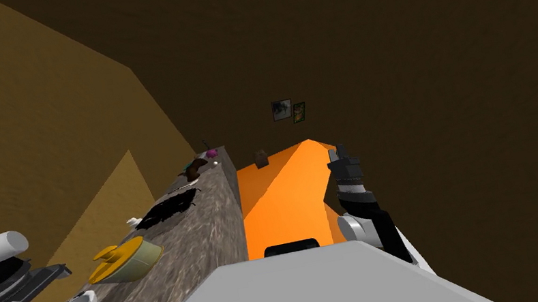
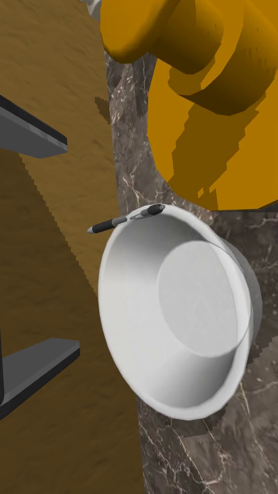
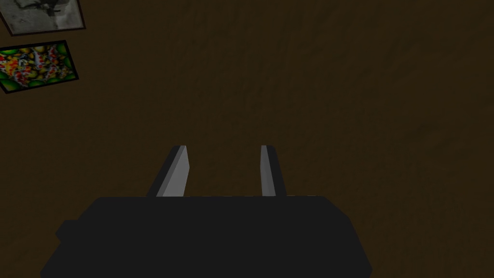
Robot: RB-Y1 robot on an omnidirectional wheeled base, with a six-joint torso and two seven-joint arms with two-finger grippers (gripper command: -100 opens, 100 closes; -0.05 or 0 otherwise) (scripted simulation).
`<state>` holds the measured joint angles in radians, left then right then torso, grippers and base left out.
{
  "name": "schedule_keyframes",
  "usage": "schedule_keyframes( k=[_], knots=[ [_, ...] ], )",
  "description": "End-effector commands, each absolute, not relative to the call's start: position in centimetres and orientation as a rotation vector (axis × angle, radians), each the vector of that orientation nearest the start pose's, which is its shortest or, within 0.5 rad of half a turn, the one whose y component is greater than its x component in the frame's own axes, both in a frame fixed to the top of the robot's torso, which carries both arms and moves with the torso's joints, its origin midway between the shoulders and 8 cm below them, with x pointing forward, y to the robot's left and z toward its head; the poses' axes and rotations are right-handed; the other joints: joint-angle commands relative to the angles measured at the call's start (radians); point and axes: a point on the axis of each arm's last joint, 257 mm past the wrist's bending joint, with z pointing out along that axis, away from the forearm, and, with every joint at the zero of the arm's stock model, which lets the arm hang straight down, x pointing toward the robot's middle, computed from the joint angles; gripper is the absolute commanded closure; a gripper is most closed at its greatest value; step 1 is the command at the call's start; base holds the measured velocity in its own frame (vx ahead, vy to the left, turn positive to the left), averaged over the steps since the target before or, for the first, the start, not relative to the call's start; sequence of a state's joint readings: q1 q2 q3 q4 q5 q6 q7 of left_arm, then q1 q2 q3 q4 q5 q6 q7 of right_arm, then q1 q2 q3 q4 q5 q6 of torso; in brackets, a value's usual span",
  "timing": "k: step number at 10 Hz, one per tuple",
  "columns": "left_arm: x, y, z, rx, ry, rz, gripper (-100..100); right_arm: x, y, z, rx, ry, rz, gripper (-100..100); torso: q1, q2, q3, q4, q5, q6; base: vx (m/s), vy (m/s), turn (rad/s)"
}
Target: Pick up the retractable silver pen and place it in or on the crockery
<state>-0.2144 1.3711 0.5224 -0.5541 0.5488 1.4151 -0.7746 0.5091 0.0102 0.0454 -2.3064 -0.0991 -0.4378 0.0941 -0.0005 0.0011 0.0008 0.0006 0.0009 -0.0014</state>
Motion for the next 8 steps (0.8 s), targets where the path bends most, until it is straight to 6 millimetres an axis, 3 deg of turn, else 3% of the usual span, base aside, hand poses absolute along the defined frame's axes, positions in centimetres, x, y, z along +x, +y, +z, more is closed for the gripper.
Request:
schedule_keyframes(
  k=[1, 2, 3, 8],
  knots=[
    [13.82, 83.18, -14.53, -2.243, 1.685, 0.482, -100, 34.91, -27.79, 2.08, 0.733, 0.603, 1.312, 0, 0.000, 0.000, 0.000, 0.000, 0.000, 0.000, -0.024, -0.018, -0.077],
    [13.89, 83.27, -14.83, -2.236, 1.689, 0.482, -100, 34.91, -27.79, 2.08, 0.733, 0.603, 1.312, 0, 0.000, 0.000, 0.000, 0.000, 0.000, 0.000, -0.008, -0.006, -0.013],
    [13.87, 83.20, -14.77, -2.239, 1.689, 0.481, 0, 34.91, -27.79, 2.08, 0.733, 0.603, 1.312, 0, 0.001, -0.001, 0.000, 0.000, 0.001, 0.000, 0.000, 0.000, 0.000],
    [13.87, 83.20, -14.78, -2.239, 1.689, 0.481, 0, 34.91, -27.79, 2.08, 0.733, 0.603, 1.312, 0, 0.002, -0.002, -0.001, 0.000, 0.001, 0.000, 0.000, 0.000, 0.000]
  ],
)
